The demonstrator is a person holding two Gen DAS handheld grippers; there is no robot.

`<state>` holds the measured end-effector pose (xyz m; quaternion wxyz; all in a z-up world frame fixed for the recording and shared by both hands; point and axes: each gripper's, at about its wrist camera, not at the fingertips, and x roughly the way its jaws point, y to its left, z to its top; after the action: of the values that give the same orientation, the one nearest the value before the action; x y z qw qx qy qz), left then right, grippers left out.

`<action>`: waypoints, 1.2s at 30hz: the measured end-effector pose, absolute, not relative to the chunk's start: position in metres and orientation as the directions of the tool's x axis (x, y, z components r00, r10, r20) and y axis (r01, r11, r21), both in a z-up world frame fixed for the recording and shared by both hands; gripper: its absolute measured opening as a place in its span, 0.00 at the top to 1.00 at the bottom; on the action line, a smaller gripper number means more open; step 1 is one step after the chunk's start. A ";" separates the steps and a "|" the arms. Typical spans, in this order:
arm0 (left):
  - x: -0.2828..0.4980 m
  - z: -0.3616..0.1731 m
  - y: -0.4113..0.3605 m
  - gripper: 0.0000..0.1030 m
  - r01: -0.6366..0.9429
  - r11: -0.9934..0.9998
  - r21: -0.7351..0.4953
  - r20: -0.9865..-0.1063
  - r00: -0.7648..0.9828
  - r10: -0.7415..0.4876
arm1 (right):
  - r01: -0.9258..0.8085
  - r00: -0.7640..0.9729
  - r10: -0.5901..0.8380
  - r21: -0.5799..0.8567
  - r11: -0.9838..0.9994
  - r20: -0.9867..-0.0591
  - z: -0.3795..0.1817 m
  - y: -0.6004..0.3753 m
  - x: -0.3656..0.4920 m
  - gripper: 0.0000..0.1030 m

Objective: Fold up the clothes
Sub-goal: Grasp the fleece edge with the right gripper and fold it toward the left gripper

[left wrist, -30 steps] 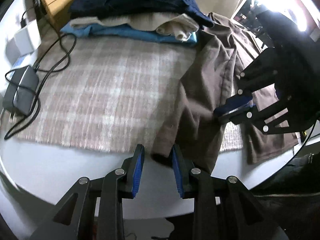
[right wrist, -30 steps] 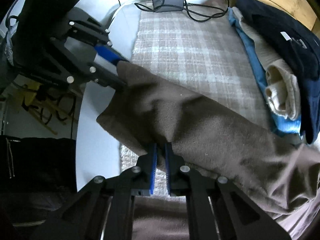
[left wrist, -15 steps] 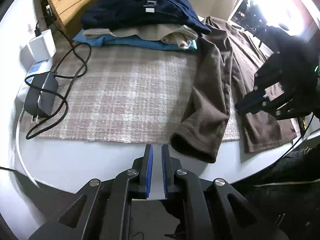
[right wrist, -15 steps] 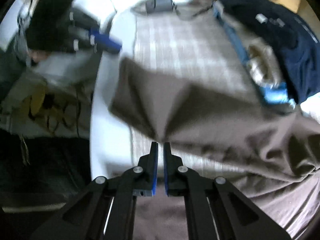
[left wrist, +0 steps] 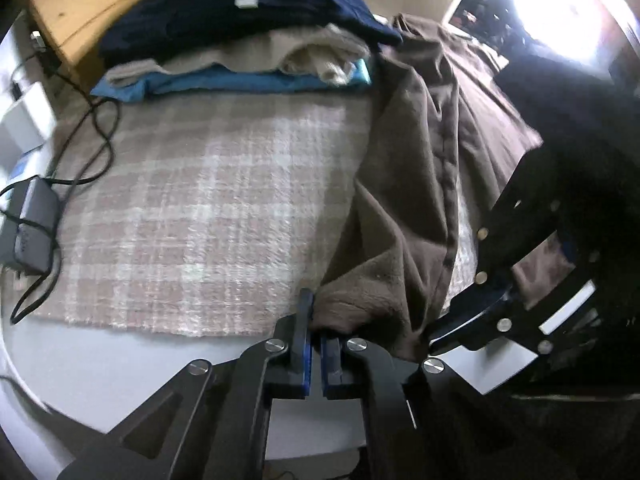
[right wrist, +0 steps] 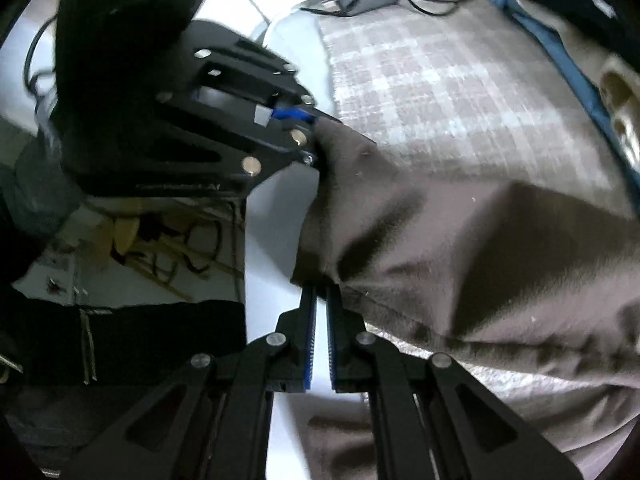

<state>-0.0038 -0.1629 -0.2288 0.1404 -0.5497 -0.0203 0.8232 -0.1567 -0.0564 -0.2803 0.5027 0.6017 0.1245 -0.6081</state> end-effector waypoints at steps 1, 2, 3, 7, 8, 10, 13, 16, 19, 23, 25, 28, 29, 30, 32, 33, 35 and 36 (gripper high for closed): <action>0.002 -0.221 -0.166 0.96 -0.197 -0.963 -0.183 -0.889 -0.385 0.248 | 0.756 0.230 -0.466 0.459 -0.467 -0.854 -0.281 -0.056 -0.157 0.95; 0.008 -0.218 -0.167 0.93 -0.187 -0.967 -0.173 -0.888 -0.396 0.235 | 0.752 0.230 -0.470 0.462 -0.470 -0.852 -0.281 -0.055 -0.157 0.95; 0.014 -0.218 -0.168 0.92 -0.178 -0.971 -0.159 -0.892 -0.395 0.218 | 0.748 0.230 -0.473 0.466 -0.473 -0.850 -0.281 -0.053 -0.157 0.95; 0.026 -0.240 -0.170 0.92 -0.155 -0.986 -0.069 -0.936 -0.331 0.118 | 0.726 0.249 -0.464 0.481 -0.492 -0.850 -0.274 -0.041 -0.159 0.94; 0.027 -0.242 -0.174 0.93 -0.133 -0.989 -0.069 -0.938 -0.328 0.110 | 0.719 0.239 -0.487 0.490 -0.493 -0.840 -0.267 -0.037 -0.164 0.94; 0.028 -0.234 -0.183 0.93 -0.099 -0.989 -0.106 -0.925 -0.356 0.135 | 0.704 0.214 -0.530 0.505 -0.499 -0.821 -0.252 -0.027 -0.173 0.94; 0.027 -0.224 -0.181 0.89 -0.134 -0.985 -0.113 -0.904 -0.398 0.158 | 0.698 0.160 -0.550 0.488 -0.524 -0.820 -0.246 -0.031 -0.191 0.93; 0.023 -0.222 -0.171 0.87 -0.199 -0.976 -0.086 -0.895 -0.415 0.163 | 0.706 0.186 -0.525 0.485 -0.517 -0.831 -0.255 -0.043 -0.189 0.84; 0.010 -0.235 -0.158 0.87 -0.265 -0.961 -0.082 -0.894 -0.406 0.188 | 0.712 0.212 -0.506 0.486 -0.506 -0.836 -0.261 -0.050 -0.186 0.81; 0.006 -0.226 -0.161 0.98 -0.244 -0.959 -0.142 -0.865 -0.441 0.240 | 0.713 0.217 -0.484 0.476 -0.514 -0.848 -0.267 -0.050 -0.178 0.80; 0.009 -0.210 -0.169 0.98 -0.199 -0.963 -0.179 -0.837 -0.484 0.256 | 0.710 0.209 -0.490 0.476 -0.519 -0.846 -0.262 -0.046 -0.176 0.80; 0.026 -0.189 -0.179 0.98 -0.170 -0.970 -0.176 -0.793 -0.560 0.242 | 0.697 0.187 -0.528 0.490 -0.523 -0.829 -0.253 -0.039 -0.180 0.72; 0.028 -0.193 -0.182 0.98 -0.156 -0.973 -0.172 -0.801 -0.553 0.231 | 0.693 0.179 -0.532 0.490 -0.529 -0.827 -0.254 -0.039 -0.182 0.65; 0.030 -0.198 -0.184 0.98 -0.143 -0.975 -0.168 -0.809 -0.546 0.220 | 0.688 0.176 -0.517 0.480 -0.544 -0.838 -0.260 -0.040 -0.185 0.65; 0.031 -0.207 -0.187 0.98 -0.122 -0.980 -0.157 -0.825 -0.528 0.198 | 0.678 0.183 -0.496 0.474 -0.561 -0.849 -0.269 -0.042 -0.187 0.65; 0.028 -0.213 -0.186 0.98 -0.117 -0.982 -0.150 -0.835 -0.516 0.189 | 0.674 0.194 -0.499 0.484 -0.558 -0.845 -0.269 -0.041 -0.188 0.65; 0.022 -0.221 -0.184 0.98 -0.111 -0.985 -0.135 -0.847 -0.503 0.173 | 0.682 0.201 -0.509 0.492 -0.540 -0.837 -0.263 -0.039 -0.187 0.65; 0.020 -0.219 -0.184 0.98 -0.112 -0.984 -0.135 -0.842 -0.511 0.174 | 0.690 0.184 -0.523 0.489 -0.534 -0.832 -0.256 -0.038 -0.188 0.65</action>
<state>0.0202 -0.1837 -0.2190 0.0823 -0.4874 -0.0316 0.8687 -0.1876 -0.0376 -0.2564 0.4776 0.6032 0.0690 -0.6351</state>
